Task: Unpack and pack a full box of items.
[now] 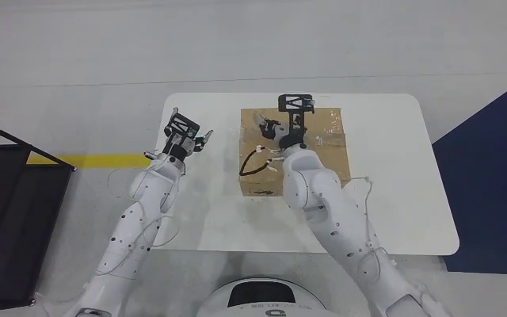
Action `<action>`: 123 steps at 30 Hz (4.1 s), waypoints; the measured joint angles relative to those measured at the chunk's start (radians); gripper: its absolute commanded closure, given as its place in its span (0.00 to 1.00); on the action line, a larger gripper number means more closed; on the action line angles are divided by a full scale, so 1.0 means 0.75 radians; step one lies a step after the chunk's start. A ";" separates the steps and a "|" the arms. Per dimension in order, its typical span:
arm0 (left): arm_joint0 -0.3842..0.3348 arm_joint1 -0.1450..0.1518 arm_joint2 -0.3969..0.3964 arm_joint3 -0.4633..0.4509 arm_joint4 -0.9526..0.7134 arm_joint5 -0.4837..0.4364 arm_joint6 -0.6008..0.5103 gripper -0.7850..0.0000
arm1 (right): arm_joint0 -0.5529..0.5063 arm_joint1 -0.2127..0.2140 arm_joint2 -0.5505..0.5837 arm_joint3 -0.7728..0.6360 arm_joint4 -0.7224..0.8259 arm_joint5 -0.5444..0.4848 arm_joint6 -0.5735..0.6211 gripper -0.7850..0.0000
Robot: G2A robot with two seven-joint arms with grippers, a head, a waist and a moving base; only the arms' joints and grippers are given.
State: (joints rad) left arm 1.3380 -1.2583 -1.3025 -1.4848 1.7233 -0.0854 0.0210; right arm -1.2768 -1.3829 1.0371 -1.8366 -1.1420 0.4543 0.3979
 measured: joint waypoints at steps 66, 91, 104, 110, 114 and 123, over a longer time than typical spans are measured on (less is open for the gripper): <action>-0.477 -0.008 -0.042 0.593 -2.572 -0.140 -1.562 0.55 | -0.492 0.059 0.570 -0.243 0.683 -0.688 -0.241 0.00; -0.522 0.017 0.039 0.530 -2.544 -0.296 -1.659 1.00 | -0.492 0.059 0.570 -0.243 0.683 -0.688 -0.241 0.00; -0.408 0.061 -0.013 0.342 -2.417 -0.300 -1.556 1.00 | -0.448 0.057 0.576 -0.174 0.728 -0.585 -0.230 0.00; -0.389 0.070 0.000 0.316 -2.395 -0.296 -1.537 1.00 | -0.407 0.056 0.579 -0.118 0.803 -0.565 -0.199 0.00; -0.389 0.074 0.007 0.318 -2.395 -0.295 -1.529 1.00 | -0.401 0.057 0.602 -0.085 0.871 -0.585 -0.203 0.00; -0.386 0.086 0.025 0.318 -2.342 -0.303 -1.483 1.00 | -0.391 0.060 0.642 -0.006 1.003 -0.621 -0.192 0.00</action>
State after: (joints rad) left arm 1.0482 -1.1939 -1.2836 -1.2462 -0.0329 -0.3129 -1.0915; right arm -1.5700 -1.3375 1.5188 -1.8410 -0.3901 -0.0112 0.2539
